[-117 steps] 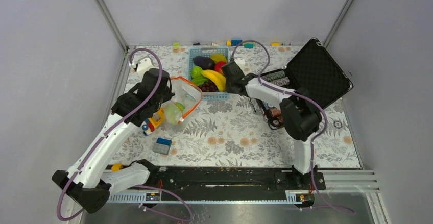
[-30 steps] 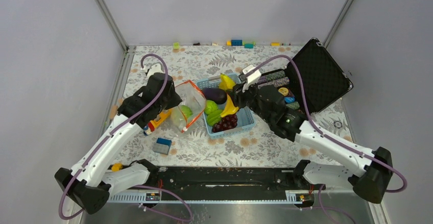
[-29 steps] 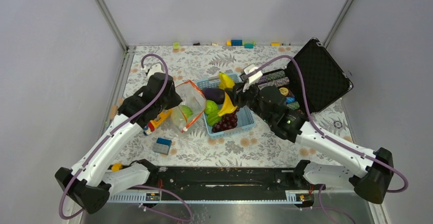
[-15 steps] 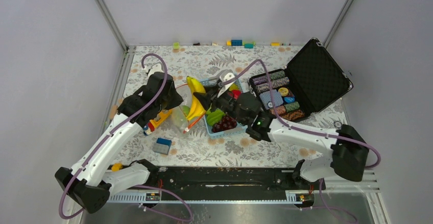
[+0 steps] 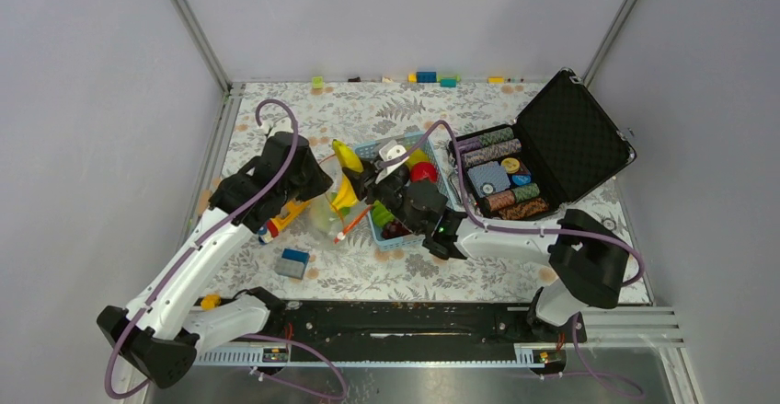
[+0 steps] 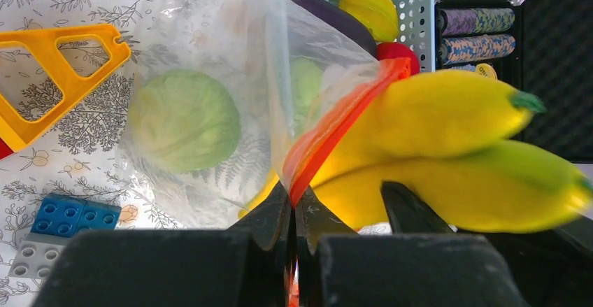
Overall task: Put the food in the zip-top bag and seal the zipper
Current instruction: Place the fake fruit in the zipper food storage bag.
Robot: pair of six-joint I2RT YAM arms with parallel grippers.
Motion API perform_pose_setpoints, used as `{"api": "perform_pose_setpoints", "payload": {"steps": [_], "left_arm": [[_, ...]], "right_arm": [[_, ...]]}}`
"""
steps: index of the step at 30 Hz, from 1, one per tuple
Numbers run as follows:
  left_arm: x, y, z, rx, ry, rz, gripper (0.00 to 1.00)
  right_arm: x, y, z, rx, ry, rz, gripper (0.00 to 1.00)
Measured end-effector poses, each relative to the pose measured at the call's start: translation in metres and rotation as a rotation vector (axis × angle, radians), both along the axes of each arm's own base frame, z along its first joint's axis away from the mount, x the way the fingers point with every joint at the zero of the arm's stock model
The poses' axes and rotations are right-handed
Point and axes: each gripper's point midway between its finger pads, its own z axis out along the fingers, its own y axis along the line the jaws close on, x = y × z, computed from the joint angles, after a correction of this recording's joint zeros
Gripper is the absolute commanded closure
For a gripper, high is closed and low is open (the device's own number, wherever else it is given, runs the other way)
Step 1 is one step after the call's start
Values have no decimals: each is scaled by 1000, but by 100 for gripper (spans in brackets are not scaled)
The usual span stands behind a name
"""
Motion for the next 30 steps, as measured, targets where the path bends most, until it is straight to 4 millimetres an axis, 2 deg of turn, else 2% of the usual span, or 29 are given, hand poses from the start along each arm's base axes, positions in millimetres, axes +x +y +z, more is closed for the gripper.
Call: {"api": "perform_pose_setpoints", "payload": {"steps": [3, 9, 13, 16, 17, 21, 26, 30], "left_arm": [[-1, 0, 3, -9, -9, -3, 100], [-2, 0, 4, -15, -10, -1, 100], [-2, -1, 4, -22, -7, 6, 100], [-1, -1, 4, -27, -5, 11, 100], [-1, -1, 4, -28, -5, 12, 100], [-2, -1, 4, -29, -1, 14, 100], [-2, -1, 4, -29, -4, 13, 100], [-3, -1, 7, -34, -17, 5, 100]], "right_arm": [[7, -3, -10, -28, -6, -43, 86], [8, -6, -11, -30, -27, -56, 78], [-5, -3, -29, -91, -45, 0, 69], [-22, -1, -48, -148, -52, 51, 61], [-27, -1, -53, -163, -51, 65, 56], [-34, -2, -60, -185, -41, 83, 21], [-29, -3, -67, -238, 26, 52, 12], [-22, -7, -61, -253, 91, -2, 1]]}}
